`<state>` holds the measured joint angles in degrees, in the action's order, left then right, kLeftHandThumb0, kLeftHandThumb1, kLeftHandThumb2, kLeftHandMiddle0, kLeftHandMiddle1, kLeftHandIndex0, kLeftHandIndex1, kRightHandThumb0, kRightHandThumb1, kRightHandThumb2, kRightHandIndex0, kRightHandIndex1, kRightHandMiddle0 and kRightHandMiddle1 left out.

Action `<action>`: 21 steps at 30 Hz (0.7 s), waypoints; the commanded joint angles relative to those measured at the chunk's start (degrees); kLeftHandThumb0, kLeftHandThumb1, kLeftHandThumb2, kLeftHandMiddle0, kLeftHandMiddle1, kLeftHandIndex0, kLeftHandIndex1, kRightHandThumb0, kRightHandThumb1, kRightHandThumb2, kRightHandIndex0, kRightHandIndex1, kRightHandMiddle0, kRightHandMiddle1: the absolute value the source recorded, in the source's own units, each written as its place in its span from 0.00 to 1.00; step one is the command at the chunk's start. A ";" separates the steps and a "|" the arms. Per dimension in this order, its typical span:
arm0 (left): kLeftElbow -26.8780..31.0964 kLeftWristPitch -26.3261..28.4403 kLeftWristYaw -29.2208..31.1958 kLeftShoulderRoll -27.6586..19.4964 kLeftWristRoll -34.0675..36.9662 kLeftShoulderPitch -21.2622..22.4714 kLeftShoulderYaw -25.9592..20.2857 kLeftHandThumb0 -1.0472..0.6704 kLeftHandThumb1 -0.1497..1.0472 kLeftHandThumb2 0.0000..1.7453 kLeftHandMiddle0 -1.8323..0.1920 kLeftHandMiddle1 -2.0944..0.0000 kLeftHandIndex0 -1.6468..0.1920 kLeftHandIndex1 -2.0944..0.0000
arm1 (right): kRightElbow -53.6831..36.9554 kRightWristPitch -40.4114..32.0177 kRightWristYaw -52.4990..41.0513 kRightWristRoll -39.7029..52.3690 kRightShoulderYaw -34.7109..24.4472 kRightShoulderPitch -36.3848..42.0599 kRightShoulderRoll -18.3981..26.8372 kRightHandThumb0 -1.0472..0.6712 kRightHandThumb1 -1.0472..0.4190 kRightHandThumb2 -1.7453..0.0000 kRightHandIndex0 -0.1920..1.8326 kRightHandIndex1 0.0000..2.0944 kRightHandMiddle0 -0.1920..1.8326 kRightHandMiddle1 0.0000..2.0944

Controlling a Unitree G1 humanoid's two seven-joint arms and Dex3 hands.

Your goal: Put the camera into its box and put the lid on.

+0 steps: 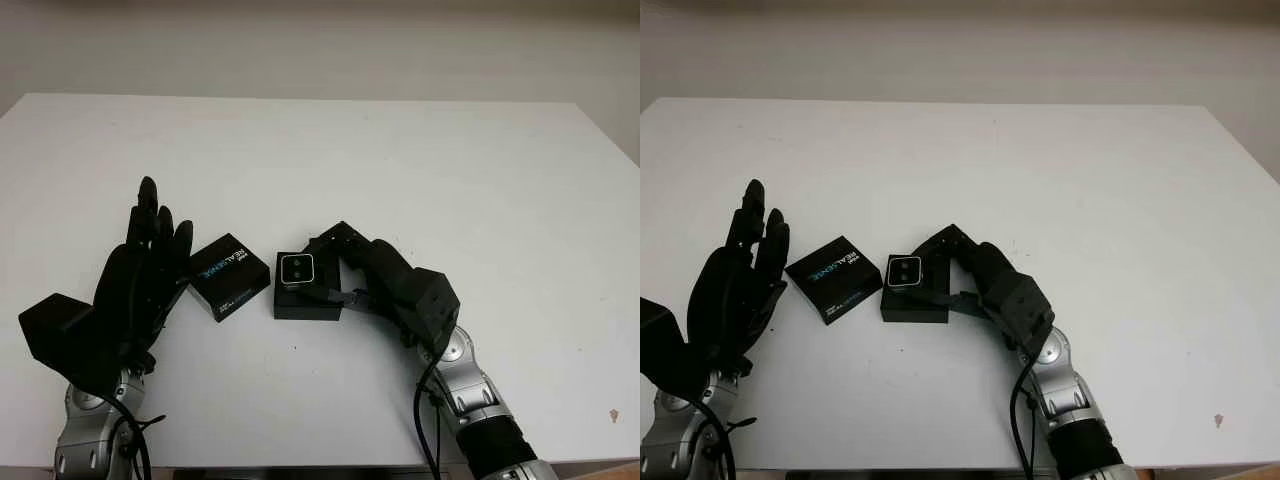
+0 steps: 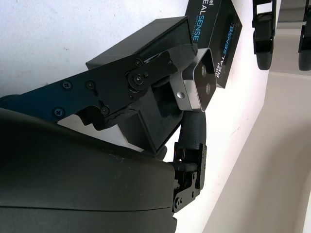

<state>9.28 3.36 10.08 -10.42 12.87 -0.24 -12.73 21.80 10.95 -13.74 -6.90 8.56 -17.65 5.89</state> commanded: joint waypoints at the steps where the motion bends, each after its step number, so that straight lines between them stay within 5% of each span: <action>1: 0.88 -0.14 0.04 -0.38 0.17 -0.32 -0.35 0.18 1.00 0.22 1.00 1.00 1.00 1.00 | 0.66 0.59 0.38 -0.21 -0.16 0.01 0.64 0.38 0.01 0.97 0.12 0.31 0.26 0.83; 21: 1.52 0.38 -0.28 -0.85 0.03 -0.66 -0.42 0.18 1.00 0.22 1.00 1.00 1.00 1.00 | 0.88 0.59 0.68 -1.57 -0.63 -0.64 2.62 0.36 0.02 0.97 0.15 0.28 0.28 0.83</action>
<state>9.92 3.74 9.83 -10.81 13.01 -0.34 -12.77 22.55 11.99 -13.04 -8.28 8.06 -18.12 7.57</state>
